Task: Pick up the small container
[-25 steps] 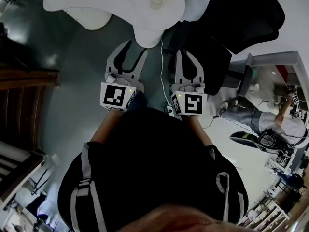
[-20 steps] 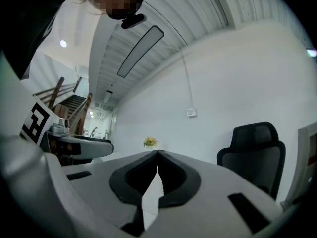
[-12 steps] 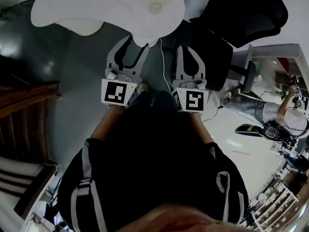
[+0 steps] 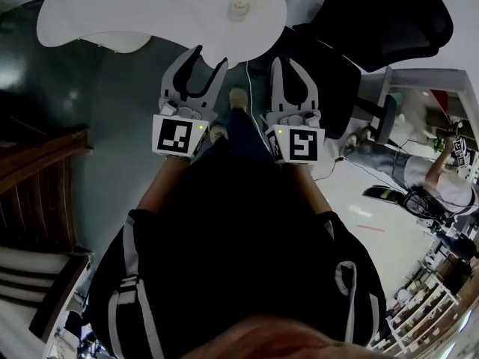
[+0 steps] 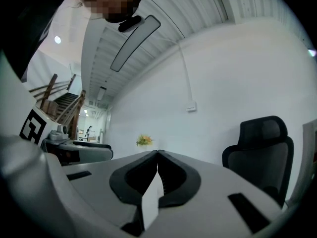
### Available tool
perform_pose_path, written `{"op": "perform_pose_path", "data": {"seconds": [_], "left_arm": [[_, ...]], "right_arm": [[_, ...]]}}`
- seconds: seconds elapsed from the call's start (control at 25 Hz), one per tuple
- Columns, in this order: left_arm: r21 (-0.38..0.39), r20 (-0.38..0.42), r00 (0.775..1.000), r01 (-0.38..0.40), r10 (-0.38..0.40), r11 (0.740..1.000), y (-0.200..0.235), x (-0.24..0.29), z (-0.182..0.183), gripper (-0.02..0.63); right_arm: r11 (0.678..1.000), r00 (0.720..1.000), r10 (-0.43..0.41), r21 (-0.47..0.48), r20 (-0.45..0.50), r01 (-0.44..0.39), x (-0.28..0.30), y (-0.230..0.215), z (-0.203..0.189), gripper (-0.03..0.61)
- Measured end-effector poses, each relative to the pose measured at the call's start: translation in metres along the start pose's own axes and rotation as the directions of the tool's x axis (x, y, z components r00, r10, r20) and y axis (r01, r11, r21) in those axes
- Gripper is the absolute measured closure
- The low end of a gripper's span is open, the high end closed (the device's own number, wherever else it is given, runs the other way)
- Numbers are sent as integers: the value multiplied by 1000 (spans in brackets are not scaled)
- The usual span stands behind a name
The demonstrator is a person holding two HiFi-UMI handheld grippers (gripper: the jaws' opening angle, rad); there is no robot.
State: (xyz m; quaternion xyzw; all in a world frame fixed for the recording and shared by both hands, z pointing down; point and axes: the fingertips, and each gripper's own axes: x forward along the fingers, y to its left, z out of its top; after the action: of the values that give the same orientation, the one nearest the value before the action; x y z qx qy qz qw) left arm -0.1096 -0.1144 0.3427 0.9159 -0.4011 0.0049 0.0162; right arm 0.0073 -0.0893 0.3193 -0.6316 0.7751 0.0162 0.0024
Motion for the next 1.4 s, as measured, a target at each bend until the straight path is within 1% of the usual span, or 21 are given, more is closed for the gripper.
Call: {"op": "perform_pose_path", "data": {"seconds": [0.16,0.28,0.4,0.52,0.64,0.72,0.8,0.92,1.12,1.24,1.4], "left_arm": [[6,1,1000,-10,10,1000,11,20,-3,416],[-3,-19,1000,-24,24,1000,24,33,-10,416],[-4,-1,1000,-28,28,1000,32,52,-9,416],[4,-21,999,-35,35,999,35,70,-13,416],[4,-32,998,-48,48,999,41,86,-18,416],[2,-37,998,-60,60,998,46,92,-19,416],[16,-42,997,-66,67,998,50,99,-20,416],[33,-53,996,-77,78,996,54,106,-24,413],[51,-61,995,-80,83,995,59,118,-31,403],[56,-85,993,-74,78,996,62,125,-42,394],[43,-134,990,-44,49,998,63,139,-66,385]], "right_arm": [[1000,1000,20,-14,4,-20,24,-10,-5,558],[999,999,38,-31,3,-38,44,-16,-11,558],[998,999,52,-37,3,-52,62,-25,-17,558],[995,998,66,-69,-7,-67,78,-38,-23,557],[990,994,102,-99,-36,-105,94,-49,-33,557],[987,992,121,-98,-43,-125,104,-54,-36,557],[985,989,141,-100,-37,-144,115,-59,-38,558],[984,987,162,-70,-12,-163,128,-66,-38,557],[973,975,214,-76,-66,-219,140,-70,-53,558],[970,972,226,-70,-71,-231,145,-72,-58,558],[967,968,238,-75,-74,-244,152,-74,-70,558]]}}
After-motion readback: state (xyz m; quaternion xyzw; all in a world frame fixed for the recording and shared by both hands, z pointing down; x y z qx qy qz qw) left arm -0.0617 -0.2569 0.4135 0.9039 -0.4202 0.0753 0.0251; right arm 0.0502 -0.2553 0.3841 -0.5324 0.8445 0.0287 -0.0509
